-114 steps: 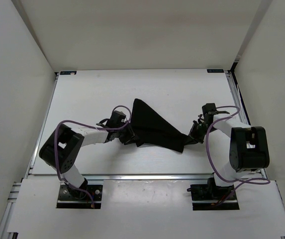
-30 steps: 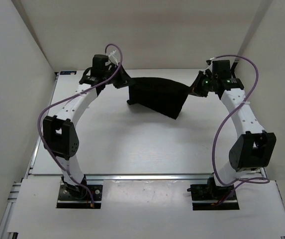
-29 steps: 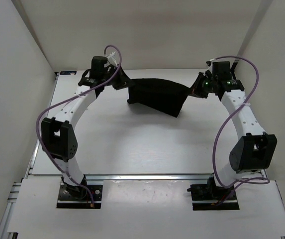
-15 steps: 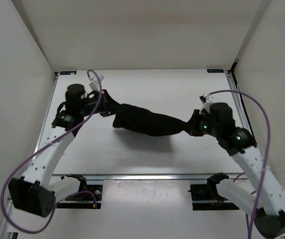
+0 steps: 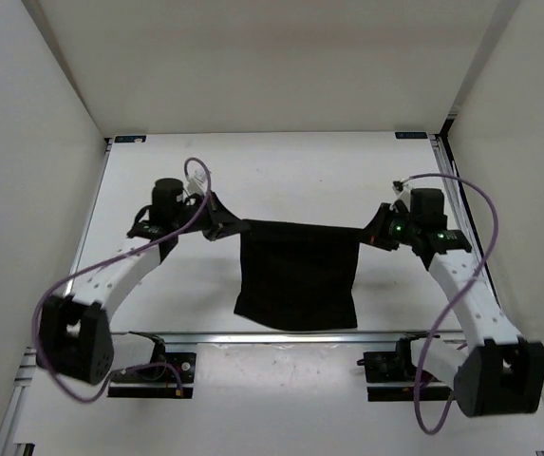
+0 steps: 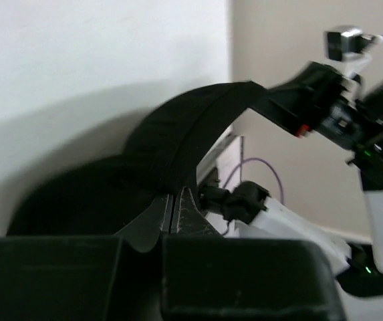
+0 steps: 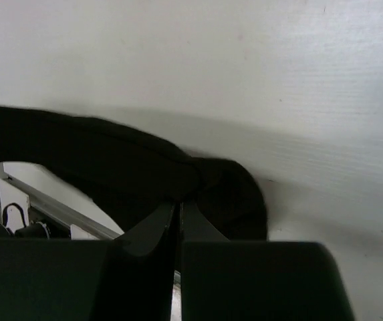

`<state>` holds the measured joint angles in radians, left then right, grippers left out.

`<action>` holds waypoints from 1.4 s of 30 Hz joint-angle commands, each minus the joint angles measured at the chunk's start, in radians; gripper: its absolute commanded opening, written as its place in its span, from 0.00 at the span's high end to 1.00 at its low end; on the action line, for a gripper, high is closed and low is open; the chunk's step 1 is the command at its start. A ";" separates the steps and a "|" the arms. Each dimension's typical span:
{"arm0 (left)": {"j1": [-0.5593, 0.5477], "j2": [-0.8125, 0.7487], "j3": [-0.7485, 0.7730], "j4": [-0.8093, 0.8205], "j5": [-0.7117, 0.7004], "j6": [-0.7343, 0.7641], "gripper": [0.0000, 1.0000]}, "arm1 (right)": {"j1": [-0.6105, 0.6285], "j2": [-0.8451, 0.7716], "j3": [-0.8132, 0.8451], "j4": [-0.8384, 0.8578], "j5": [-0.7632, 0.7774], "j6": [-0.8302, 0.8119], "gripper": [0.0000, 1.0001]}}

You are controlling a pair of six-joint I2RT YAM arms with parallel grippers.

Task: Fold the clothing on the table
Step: Flatten the skirt out, then fold the skirt

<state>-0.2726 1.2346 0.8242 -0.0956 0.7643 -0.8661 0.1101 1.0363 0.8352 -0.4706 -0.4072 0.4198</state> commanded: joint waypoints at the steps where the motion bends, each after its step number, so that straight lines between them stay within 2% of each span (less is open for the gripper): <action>1: -0.028 0.194 0.009 0.130 -0.079 -0.048 1.00 | -0.032 0.143 -0.009 0.205 -0.111 0.016 1.00; 5: -0.053 0.441 0.134 0.243 -0.004 -0.132 1.00 | -0.046 0.342 0.083 0.233 -0.133 0.002 1.00; 7: -0.056 0.578 0.243 0.309 0.027 -0.183 1.00 | -0.050 0.401 0.155 0.234 -0.111 -0.019 1.00; 10: -0.045 0.705 0.360 0.370 0.056 -0.272 1.00 | -0.087 0.493 0.232 0.245 -0.145 -0.009 1.00; 14: -0.022 0.805 0.435 0.523 0.079 -0.439 1.00 | -0.108 0.593 0.309 0.279 -0.176 0.030 1.00; 19: -0.007 0.882 0.509 0.543 0.081 -0.493 0.99 | -0.138 0.662 0.346 0.308 -0.231 0.070 1.00; 23: -0.010 0.896 0.480 0.670 0.139 -0.583 0.98 | -0.153 0.653 0.334 0.319 -0.275 0.108 1.00; 27: -0.020 0.777 0.327 0.714 0.168 -0.584 0.98 | -0.168 0.568 0.276 0.212 -0.312 0.093 1.00; 31: -0.024 0.668 0.175 0.650 0.161 -0.531 0.99 | -0.185 0.509 0.202 0.100 -0.372 0.096 1.00; 35: -0.034 0.588 0.046 0.558 0.156 -0.469 1.00 | -0.175 0.461 0.139 -0.013 -0.354 0.063 1.00; 42: -0.048 0.517 0.010 0.359 0.138 -0.308 1.00 | -0.171 0.415 -0.024 -0.124 -0.363 0.040 1.00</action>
<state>-0.3126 1.7996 0.8501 0.3630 0.9005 -1.2747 -0.0624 1.4757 0.8490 -0.5056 -0.7406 0.4870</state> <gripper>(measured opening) 0.031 0.008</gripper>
